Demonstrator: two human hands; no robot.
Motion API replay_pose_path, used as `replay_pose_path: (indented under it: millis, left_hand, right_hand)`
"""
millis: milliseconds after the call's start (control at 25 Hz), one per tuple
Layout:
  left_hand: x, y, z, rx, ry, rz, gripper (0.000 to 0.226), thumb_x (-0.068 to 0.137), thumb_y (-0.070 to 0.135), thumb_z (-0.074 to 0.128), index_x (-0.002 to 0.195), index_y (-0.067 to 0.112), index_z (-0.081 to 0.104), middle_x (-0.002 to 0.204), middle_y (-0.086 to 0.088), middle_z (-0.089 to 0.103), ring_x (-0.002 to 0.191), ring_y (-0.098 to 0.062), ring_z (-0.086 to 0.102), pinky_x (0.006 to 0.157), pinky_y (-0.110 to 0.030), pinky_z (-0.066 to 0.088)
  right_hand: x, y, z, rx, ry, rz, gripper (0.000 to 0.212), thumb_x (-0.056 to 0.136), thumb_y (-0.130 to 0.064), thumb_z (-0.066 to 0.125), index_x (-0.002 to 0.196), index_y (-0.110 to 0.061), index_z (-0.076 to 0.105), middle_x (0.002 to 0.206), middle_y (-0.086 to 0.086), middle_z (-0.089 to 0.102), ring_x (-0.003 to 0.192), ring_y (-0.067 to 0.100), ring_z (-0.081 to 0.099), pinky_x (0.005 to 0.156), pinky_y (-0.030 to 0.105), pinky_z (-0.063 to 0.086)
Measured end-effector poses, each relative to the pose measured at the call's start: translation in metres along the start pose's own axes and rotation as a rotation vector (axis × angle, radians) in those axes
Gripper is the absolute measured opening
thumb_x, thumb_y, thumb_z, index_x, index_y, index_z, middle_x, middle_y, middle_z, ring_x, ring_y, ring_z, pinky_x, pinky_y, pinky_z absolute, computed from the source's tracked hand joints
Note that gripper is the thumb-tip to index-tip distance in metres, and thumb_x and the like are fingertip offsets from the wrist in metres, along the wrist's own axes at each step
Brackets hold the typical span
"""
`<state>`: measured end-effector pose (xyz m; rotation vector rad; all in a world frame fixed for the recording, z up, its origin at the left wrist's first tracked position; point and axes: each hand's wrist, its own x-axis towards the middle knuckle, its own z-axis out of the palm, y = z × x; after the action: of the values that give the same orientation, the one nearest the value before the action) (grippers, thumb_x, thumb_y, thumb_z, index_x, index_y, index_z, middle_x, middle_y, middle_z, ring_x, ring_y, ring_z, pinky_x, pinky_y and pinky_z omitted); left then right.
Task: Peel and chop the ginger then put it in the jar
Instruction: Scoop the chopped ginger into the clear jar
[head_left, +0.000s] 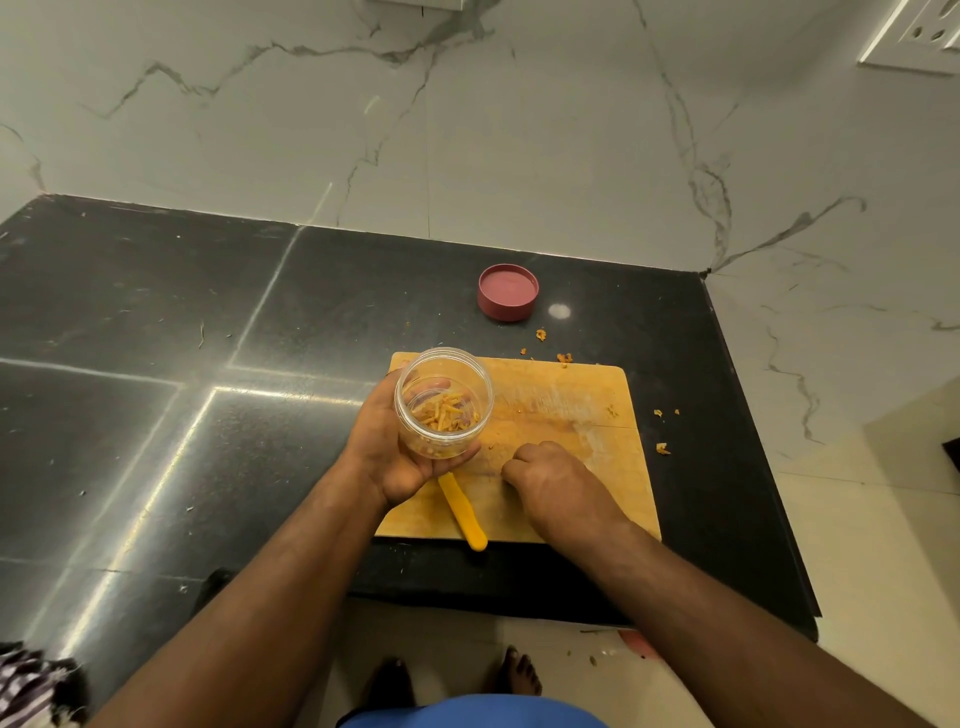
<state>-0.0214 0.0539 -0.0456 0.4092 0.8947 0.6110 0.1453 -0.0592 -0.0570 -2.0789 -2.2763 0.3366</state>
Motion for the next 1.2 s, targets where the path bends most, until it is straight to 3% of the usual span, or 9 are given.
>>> replay_pose_path:
  millis: [80,120,240,320,440,600,840,1000,1200]
  left_hand:
    - [-0.002,0.001,-0.001,-0.007,0.008,0.007,0.051,0.092,0.055,0.052,0.125,0.018,0.067,0.119,-0.014,0.071,0.111,-0.037,0.067,0.092,-0.059,0.052]
    - [-0.003,0.001,-0.003,-0.013,0.012,0.014,0.05,0.093,0.054,0.052,0.124,0.018,0.067,0.119,-0.014,0.071,0.11,-0.037,0.067,0.093,-0.059,0.052]
    - [-0.004,0.002,-0.005,-0.03,0.026,0.022,0.049,0.093,0.055,0.051,0.123,0.019,0.068,0.118,-0.014,0.072,0.11,-0.038,0.067,0.093,-0.06,0.051]
    - [-0.005,0.003,-0.005,-0.027,0.031,0.023,0.049,0.094,0.055,0.05,0.122,0.019,0.068,0.117,-0.014,0.072,0.109,-0.038,0.067,0.092,-0.06,0.052]
    - [-0.004,0.001,-0.004,-0.016,0.03,0.026,0.049,0.095,0.055,0.048,0.122,0.019,0.068,0.118,-0.014,0.072,0.109,-0.037,0.067,0.093,-0.06,0.051]
    - [-0.003,0.0,-0.004,-0.01,0.014,0.012,0.051,0.095,0.056,0.049,0.125,0.019,0.066,0.118,-0.014,0.072,0.108,-0.037,0.068,0.093,-0.059,0.052]
    - [0.0,-0.002,-0.002,-0.012,0.009,-0.01,0.054,0.092,0.057,0.053,0.126,0.018,0.066,0.121,-0.015,0.07,0.11,-0.038,0.067,0.089,-0.058,0.054]
    - [0.004,-0.002,0.004,0.003,0.006,-0.03,0.055,0.094,0.058,0.051,0.127,0.017,0.066,0.121,-0.015,0.07,0.111,-0.039,0.066,0.088,-0.057,0.054]
    - [0.005,-0.003,0.008,0.016,0.004,-0.028,0.055,0.095,0.057,0.049,0.128,0.016,0.065,0.12,-0.015,0.071,0.11,-0.038,0.067,0.084,-0.056,0.056]
  right_hand:
    - [0.002,0.009,-0.003,0.075,0.047,0.09,0.027,0.098,-0.011,0.05,0.119,-0.02,0.065,0.117,0.0,0.061,0.11,0.02,0.052,0.093,0.029,0.044]
    - [0.006,0.017,-0.007,0.183,0.09,0.226,0.027,0.097,-0.012,0.053,0.119,-0.021,0.067,0.117,-0.003,0.063,0.112,0.017,0.054,0.094,0.026,0.044]
    - [0.024,0.034,-0.019,0.651,0.157,0.522,0.018,0.093,-0.013,0.065,0.105,-0.024,0.074,0.105,-0.009,0.069,0.102,0.011,0.063,0.085,0.022,0.051]
    - [0.032,0.028,-0.019,0.64,0.105,0.478,0.018,0.092,-0.014,0.066,0.104,-0.025,0.074,0.103,-0.01,0.068,0.098,0.009,0.063,0.081,0.022,0.052]
    - [0.041,0.01,-0.016,0.331,0.047,0.259,0.026,0.095,-0.01,0.059,0.113,-0.023,0.072,0.111,-0.007,0.065,0.102,0.012,0.057,0.086,0.026,0.052]
    - [0.039,0.004,-0.015,0.019,-0.026,-0.042,0.02,0.096,-0.017,0.059,0.111,-0.019,0.071,0.11,-0.001,0.06,0.102,0.016,0.05,0.084,0.032,0.052]
    - [0.008,0.033,-0.015,0.062,-0.061,-0.007,0.029,0.099,-0.02,0.055,0.127,-0.024,0.064,0.123,-0.005,0.056,0.113,0.012,0.048,0.096,0.026,0.047]
    - [0.009,0.026,-0.014,0.058,-0.081,-0.057,0.044,0.102,-0.02,0.05,0.145,-0.029,0.045,0.142,-0.005,0.043,0.128,0.017,0.038,0.105,0.031,0.042]
    - [0.009,0.028,-0.008,-0.005,-0.062,-0.099,0.033,0.103,-0.022,0.047,0.135,-0.026,0.055,0.136,-0.005,0.05,0.121,0.017,0.043,0.101,0.031,0.044]
